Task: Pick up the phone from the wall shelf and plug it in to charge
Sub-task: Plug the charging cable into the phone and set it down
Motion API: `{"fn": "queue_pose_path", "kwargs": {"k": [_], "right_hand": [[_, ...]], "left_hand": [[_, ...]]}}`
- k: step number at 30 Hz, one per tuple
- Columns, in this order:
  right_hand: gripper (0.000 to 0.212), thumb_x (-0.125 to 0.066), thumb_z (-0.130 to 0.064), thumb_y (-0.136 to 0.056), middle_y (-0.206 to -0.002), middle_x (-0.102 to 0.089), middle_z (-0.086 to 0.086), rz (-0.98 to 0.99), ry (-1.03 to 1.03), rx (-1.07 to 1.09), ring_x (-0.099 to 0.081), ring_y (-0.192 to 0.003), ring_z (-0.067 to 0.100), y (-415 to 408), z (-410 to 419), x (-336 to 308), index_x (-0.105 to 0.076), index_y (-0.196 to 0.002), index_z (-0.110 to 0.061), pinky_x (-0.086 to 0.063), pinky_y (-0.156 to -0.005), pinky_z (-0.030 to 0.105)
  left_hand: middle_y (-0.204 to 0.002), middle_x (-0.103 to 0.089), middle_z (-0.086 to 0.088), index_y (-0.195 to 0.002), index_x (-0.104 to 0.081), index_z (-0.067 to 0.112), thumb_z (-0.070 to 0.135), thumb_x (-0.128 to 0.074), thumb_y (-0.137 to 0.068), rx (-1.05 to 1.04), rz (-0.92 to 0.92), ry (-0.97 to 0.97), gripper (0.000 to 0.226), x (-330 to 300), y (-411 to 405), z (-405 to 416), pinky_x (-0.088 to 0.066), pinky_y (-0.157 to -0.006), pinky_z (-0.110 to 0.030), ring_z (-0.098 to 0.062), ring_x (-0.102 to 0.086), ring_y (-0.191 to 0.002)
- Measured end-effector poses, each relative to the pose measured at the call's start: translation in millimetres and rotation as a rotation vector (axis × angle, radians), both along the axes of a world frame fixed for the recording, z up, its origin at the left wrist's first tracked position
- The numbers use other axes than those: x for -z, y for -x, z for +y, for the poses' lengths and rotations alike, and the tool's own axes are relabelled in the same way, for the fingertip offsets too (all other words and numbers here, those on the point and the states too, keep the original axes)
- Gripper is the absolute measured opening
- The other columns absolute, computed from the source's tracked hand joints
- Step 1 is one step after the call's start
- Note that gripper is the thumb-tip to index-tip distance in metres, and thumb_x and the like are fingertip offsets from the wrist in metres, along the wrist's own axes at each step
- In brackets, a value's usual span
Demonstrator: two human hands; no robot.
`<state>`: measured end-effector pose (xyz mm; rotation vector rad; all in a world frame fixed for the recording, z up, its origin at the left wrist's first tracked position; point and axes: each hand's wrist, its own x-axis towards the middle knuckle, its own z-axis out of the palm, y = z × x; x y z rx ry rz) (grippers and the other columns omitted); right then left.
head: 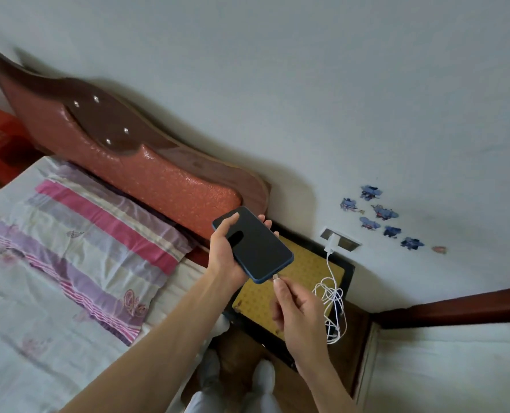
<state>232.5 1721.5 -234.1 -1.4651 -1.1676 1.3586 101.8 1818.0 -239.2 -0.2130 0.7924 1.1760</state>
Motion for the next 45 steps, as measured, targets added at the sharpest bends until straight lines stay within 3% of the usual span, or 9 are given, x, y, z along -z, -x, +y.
{"fn": "queue_pose_path", "kwargs": {"k": [4,12,16,21,27,32,38,41,45], "right_hand": [[0.038,-0.051,-0.024,-0.103,-0.052,-0.049,-0.001,0.044,0.035,0.045,-0.042,-0.047,0.010,-6.6,-11.3,-0.7,-0.058,-0.068,-0.011,-0.037,-0.045,0.022],[0.041,-0.051,-0.025,-0.103,-0.049,-0.053,0.000,0.052,0.030,0.112,-0.045,-0.044,0.010,-15.9,-22.3,2.3,-0.060,-0.066,-0.007,-0.041,-0.047,0.021],[0.042,-0.052,-0.026,-0.103,-0.050,-0.055,0.001,0.046,0.011,0.194,-0.047,-0.044,0.012,-19.1,-20.3,7.5,-0.062,-0.066,-0.008,-0.041,-0.048,0.025],[0.042,-0.054,-0.026,-0.101,-0.049,-0.052,0.000,0.029,0.042,0.031,-0.046,-0.044,0.013,-35.1,-13.0,7.1,-0.064,-0.066,-0.005,-0.042,-0.048,0.026],[0.028,-0.056,-0.017,-0.101,-0.060,-0.068,0.011,0.197,0.251,-0.156,-0.060,-0.047,0.018,-47.7,-7.0,11.8,-0.073,-0.097,0.004,-0.044,-0.046,0.023],[0.035,-0.055,-0.018,-0.102,-0.069,-0.073,0.019,0.269,0.335,-0.204,-0.069,-0.055,0.023,-42.2,-5.5,14.6,-0.068,-0.100,0.015,-0.051,-0.051,0.023],[0.033,-0.056,-0.018,-0.101,-0.071,-0.074,0.020,0.299,0.347,-0.201,-0.070,-0.057,0.024,-40.0,-6.5,25.4,-0.072,-0.092,0.009,-0.052,-0.054,0.024],[0.030,-0.057,-0.017,-0.101,-0.071,-0.074,0.018,0.296,0.355,-0.217,-0.070,-0.057,0.024,-36.9,-6.4,29.6,-0.073,-0.088,0.004,-0.053,-0.055,0.024],[0.039,-0.059,-0.025,-0.100,-0.086,-0.076,0.030,0.288,0.412,-0.221,-0.074,-0.070,0.032,-38.7,4.0,38.4,-0.071,-0.097,0.011,-0.061,-0.064,0.028]], "left_hand": [[-0.114,-0.069,-0.014,-0.129,-0.062,0.001,0.032,-0.065,-0.084,0.045,0.055,-0.033,0.055,-3.2,-11.2,-8.2,-0.054,-0.092,-0.047,-0.031,-0.070,-0.091],[-0.101,-0.072,-0.015,-0.116,-0.067,0.004,0.032,-0.063,-0.085,0.133,0.115,-0.115,0.042,-5.4,-21.9,-14.5,-0.056,-0.087,-0.044,-0.030,-0.072,-0.079],[-0.101,-0.072,-0.015,-0.115,-0.068,0.007,0.034,-0.063,-0.084,0.169,0.185,-0.136,0.041,-5.8,-28.9,-12.3,-0.054,-0.088,-0.045,-0.032,-0.070,-0.083],[-0.102,-0.071,-0.015,-0.114,-0.068,0.006,0.032,-0.062,-0.086,0.199,0.241,-0.158,0.039,-5.6,-31.0,-9.7,-0.055,-0.086,-0.044,-0.031,-0.069,-0.082],[-0.105,-0.069,-0.019,-0.121,-0.066,0.003,0.035,-0.060,-0.087,0.387,0.350,-0.198,0.047,-6.8,-24.6,-10.9,-0.053,-0.085,-0.044,-0.033,-0.065,-0.085],[-0.113,-0.068,-0.020,-0.126,-0.063,0.000,0.035,-0.063,-0.087,0.386,0.369,-0.175,0.053,-0.5,-21.2,-11.5,-0.057,-0.082,-0.044,-0.032,-0.066,-0.091],[-0.097,-0.072,-0.019,-0.097,-0.077,0.003,0.030,-0.063,-0.088,0.350,0.382,-0.190,0.031,11.0,-18.6,-17.6,-0.052,-0.089,-0.048,-0.031,-0.067,-0.082],[-0.096,-0.071,-0.020,-0.106,-0.072,0.001,0.032,-0.064,-0.088,0.344,0.418,-0.170,0.036,17.0,-14.2,-20.9,-0.052,-0.086,-0.048,-0.033,-0.065,-0.080],[-0.100,-0.070,-0.019,-0.115,-0.066,-0.001,0.036,-0.070,-0.081,0.354,0.493,-0.052,0.050,25.8,-18.5,-16.8,-0.052,-0.090,-0.048,-0.033,-0.063,-0.086]]}}
